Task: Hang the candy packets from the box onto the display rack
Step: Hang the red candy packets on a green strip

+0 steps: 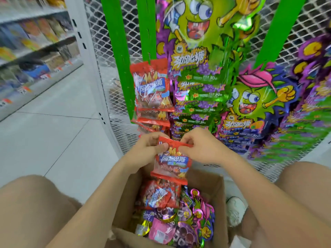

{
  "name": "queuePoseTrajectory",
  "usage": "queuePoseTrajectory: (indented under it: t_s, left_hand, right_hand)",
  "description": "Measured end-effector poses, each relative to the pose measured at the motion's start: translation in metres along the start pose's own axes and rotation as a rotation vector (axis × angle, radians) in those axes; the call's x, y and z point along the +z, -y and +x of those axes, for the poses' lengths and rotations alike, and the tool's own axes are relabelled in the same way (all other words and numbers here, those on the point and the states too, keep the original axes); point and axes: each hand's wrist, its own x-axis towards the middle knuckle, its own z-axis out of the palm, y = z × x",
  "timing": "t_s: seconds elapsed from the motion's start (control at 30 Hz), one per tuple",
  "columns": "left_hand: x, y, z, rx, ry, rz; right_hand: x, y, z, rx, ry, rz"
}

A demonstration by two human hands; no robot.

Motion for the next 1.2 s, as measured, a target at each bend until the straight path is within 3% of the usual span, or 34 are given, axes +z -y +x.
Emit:
queuePoseTrajectory:
  t_s: [0.13,0.3,0.47,0.7,0.9,1.2]
  left_hand:
    - [-0.022,-0.063,-0.003,0.061,-0.122,-0.114]
    - [-0.037,-0.129,0.011,0.344,-0.398,-0.074]
    - [-0.048,-0.176,0.037,0.454,-0.666,0.179]
    - [-0.056,-0.195,0.063,0.398,-0.637,-0.112]
    - [-0.074,-0.204,0.062,0.250,-0.464,-0.450]
    - [-0.079,-0.213,0.051,0.128,-0.273,-0.546]
  right_hand:
    - [-0.030,0.041,-0.010,-0.108,-0.305,0.221]
    - [-0.050,0.086,-0.008,-0.228,-0.623,0.630]
    - [-0.076,0.113,0.007,-0.320,-0.894,0.399]
    - [-0.094,0.139,0.028,-0.332,-1.020,0.195]
    - [-0.100,0.158,0.053,-0.373,-1.018,0.358]
    - [-0.102,0.177,0.054,-0.420,-1.085,0.539]
